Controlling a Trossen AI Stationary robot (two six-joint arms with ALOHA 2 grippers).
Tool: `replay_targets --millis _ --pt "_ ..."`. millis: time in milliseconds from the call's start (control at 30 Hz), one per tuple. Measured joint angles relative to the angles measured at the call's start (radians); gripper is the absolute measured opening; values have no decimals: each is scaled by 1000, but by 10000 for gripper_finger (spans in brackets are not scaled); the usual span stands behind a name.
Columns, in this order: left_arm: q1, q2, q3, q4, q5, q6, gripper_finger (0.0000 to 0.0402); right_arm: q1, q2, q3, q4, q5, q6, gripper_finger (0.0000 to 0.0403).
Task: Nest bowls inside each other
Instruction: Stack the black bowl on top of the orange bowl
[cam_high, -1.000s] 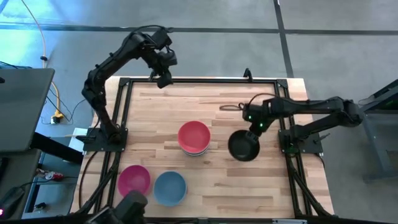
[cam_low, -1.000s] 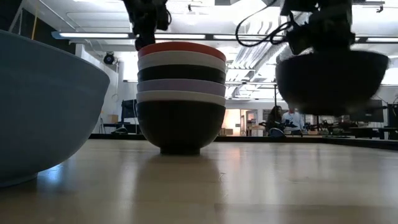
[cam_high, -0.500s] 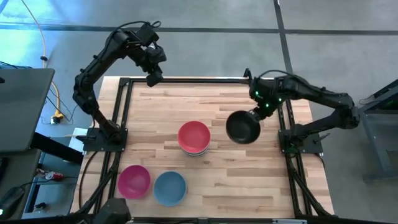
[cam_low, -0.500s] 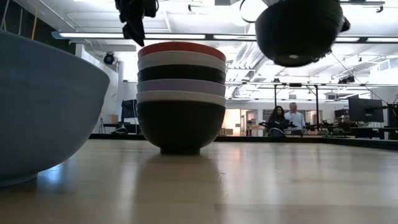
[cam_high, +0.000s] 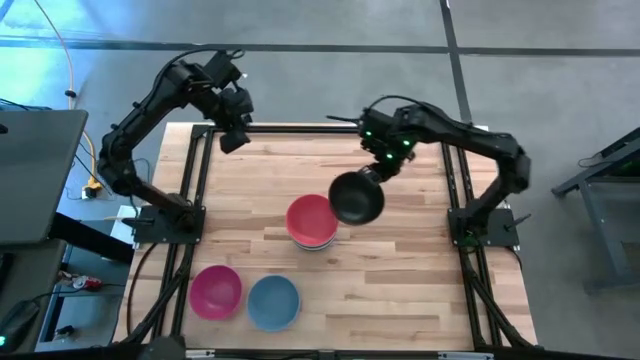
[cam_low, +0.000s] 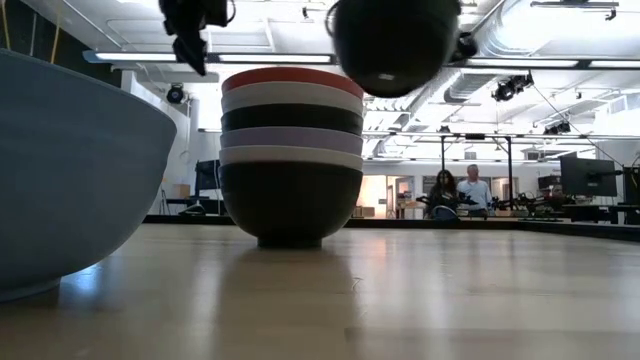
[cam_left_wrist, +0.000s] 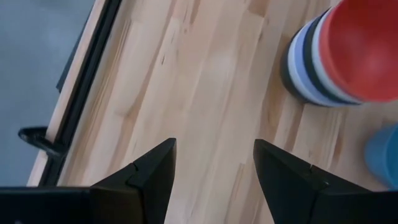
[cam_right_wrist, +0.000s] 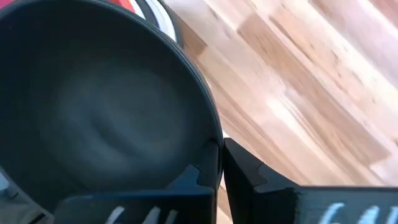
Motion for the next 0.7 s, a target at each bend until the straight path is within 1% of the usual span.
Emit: replay_targets --millis 167,300,400,567,633,700 --pt "63 -89 -127 39 0 34 204 17 141 206 -66 -3 -34 0" --pt "131 -147 -178 49 0 42 204 49 239 358 -96 -5 -35 0" --pt "173 -189 -192 52 0 49 204 77 308 451 -108 -6 -35 0" --pt "201 -237 -195 81 8 33 204 113 400 550 -107 -25 -38 0" --pt "199 -254 -194 81 12 32 204 121 423 560 -107 -26 -37 0" --pt "195 -265 -195 83 12 24 204 125 425 538 -103 -26 -34 0"
